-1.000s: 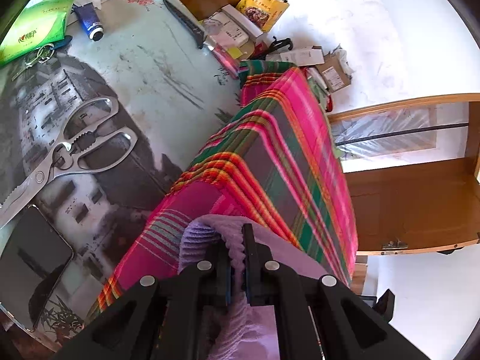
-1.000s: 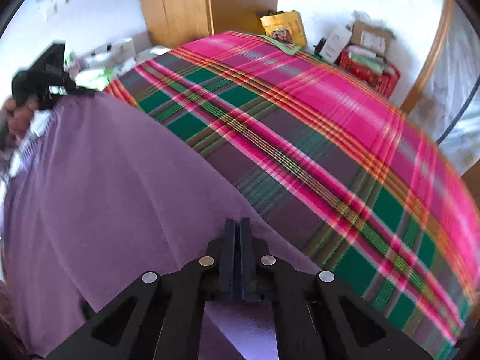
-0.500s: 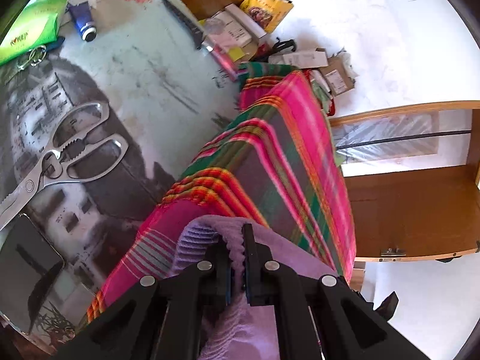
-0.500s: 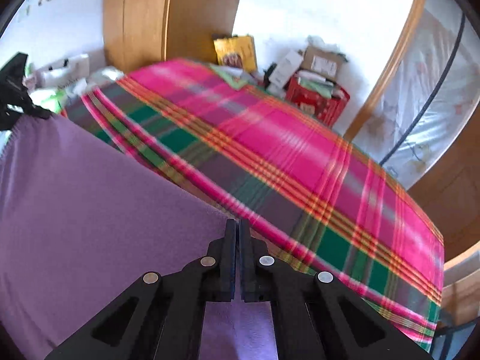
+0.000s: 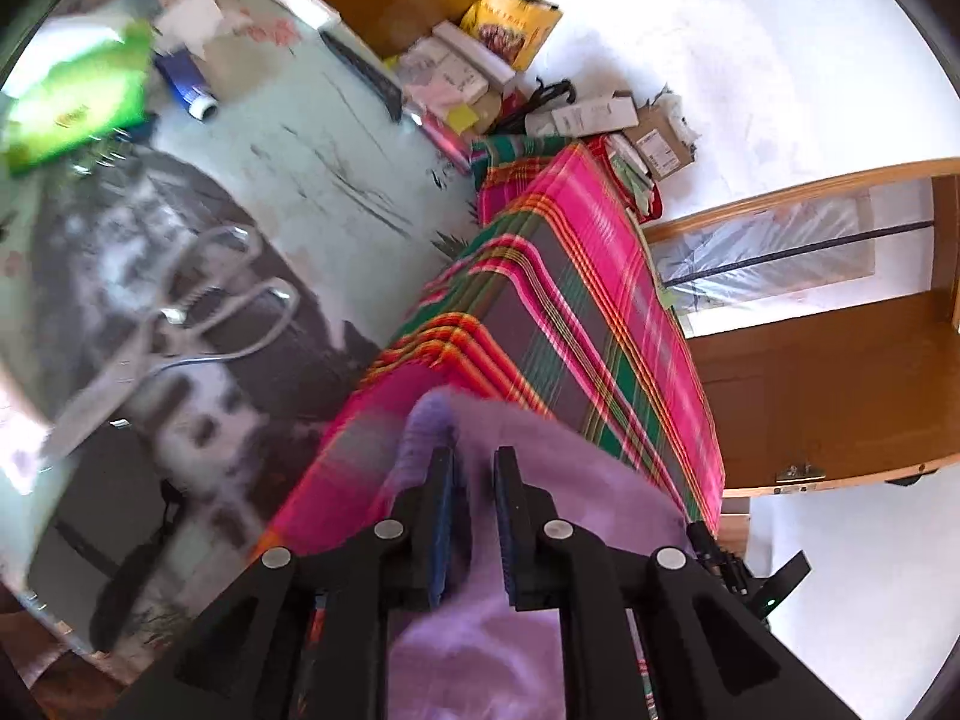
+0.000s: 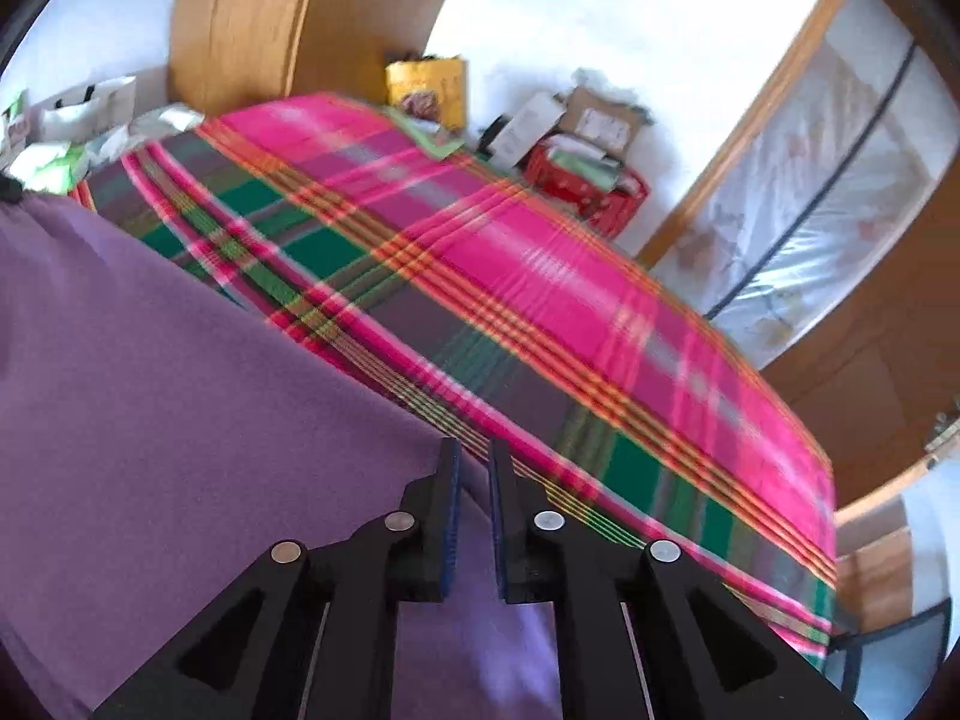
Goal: Fold clothes
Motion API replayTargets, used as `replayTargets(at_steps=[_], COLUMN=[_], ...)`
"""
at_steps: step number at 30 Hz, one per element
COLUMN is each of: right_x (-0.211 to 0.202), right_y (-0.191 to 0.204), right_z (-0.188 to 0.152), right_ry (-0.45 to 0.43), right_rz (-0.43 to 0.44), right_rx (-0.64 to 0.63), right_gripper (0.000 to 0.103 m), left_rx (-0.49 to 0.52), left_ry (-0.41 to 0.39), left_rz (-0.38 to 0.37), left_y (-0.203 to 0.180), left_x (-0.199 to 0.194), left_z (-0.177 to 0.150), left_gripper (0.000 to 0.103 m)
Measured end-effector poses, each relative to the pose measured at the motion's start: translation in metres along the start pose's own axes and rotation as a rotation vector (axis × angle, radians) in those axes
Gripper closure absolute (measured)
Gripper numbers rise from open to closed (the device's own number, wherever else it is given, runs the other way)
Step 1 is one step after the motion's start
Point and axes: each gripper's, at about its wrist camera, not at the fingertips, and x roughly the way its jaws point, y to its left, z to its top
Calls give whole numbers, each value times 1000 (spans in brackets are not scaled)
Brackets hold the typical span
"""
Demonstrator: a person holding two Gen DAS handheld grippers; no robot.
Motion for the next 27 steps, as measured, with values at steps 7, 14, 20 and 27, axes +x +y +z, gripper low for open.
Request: replayTargets(at_steps=[7,14,20,27], right_x=[-77,-169,-230,-241], right_y=[-7,25,90,162], right_z=[-18,-64,-112,-160], right_ry=[-92,-170,-222,-184], right_rz=[17,170,378,564], right_rx=[64,53,-102,-162], right_gripper=[91,90,76,71], left_rx=[-9,-56,-129,-205], left_ry=[-15,48,38,1], left_rz=[23,72,19,-69], left_y=[32,72,95,114], left_x=[-63,-87,-98,-104], left_z=[-56,-122,-156,-172], left_gripper=[85,80,74,73])
